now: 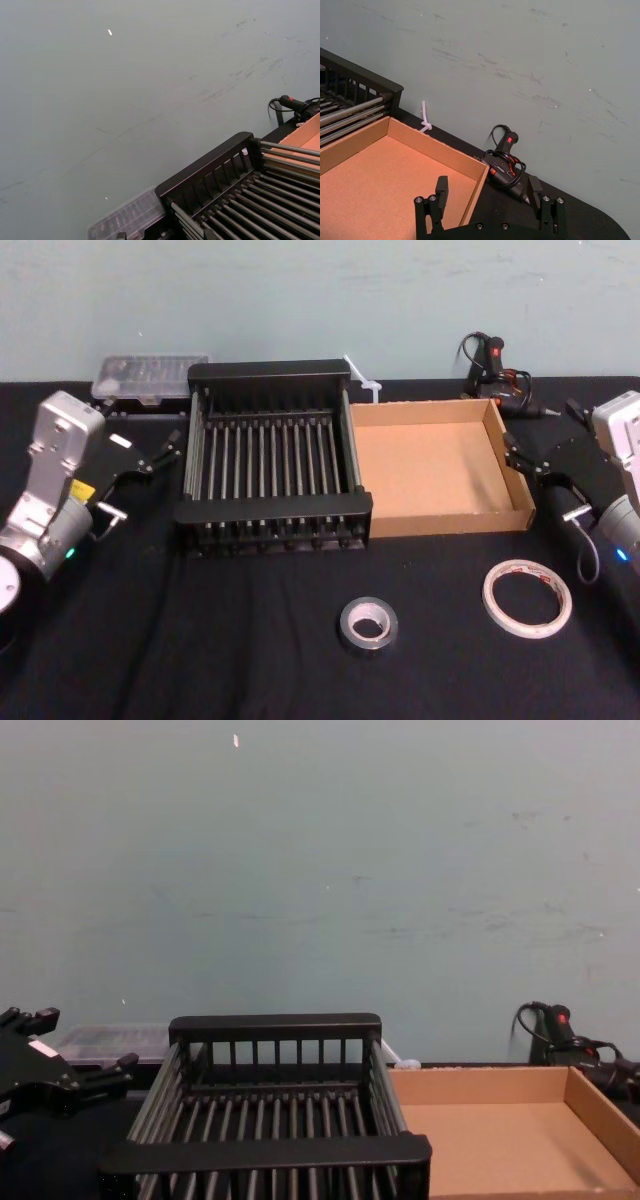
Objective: Pick up the white tape and place it into the black box , Pick up the silver tape and place it into the brown box.
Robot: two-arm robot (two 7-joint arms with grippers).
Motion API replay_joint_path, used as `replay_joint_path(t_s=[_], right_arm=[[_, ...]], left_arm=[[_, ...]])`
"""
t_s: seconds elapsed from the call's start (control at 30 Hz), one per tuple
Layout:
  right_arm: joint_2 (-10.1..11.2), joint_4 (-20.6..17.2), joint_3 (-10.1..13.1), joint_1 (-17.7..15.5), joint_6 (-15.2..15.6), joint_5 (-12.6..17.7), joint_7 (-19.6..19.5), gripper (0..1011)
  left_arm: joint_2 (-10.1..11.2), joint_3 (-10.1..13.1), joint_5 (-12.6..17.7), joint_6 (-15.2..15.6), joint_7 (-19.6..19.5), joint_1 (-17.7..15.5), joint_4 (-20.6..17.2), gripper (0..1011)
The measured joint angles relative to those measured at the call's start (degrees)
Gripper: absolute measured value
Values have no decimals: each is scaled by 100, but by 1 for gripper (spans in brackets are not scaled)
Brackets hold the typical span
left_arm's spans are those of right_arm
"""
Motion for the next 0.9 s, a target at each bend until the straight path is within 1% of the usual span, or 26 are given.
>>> replay_joint_path(t_s=[0.9], right_arm=[[0, 0, 0, 0, 0, 0, 0, 1002]], left_arm=[[0, 0, 0, 0, 0, 0, 0, 1001]])
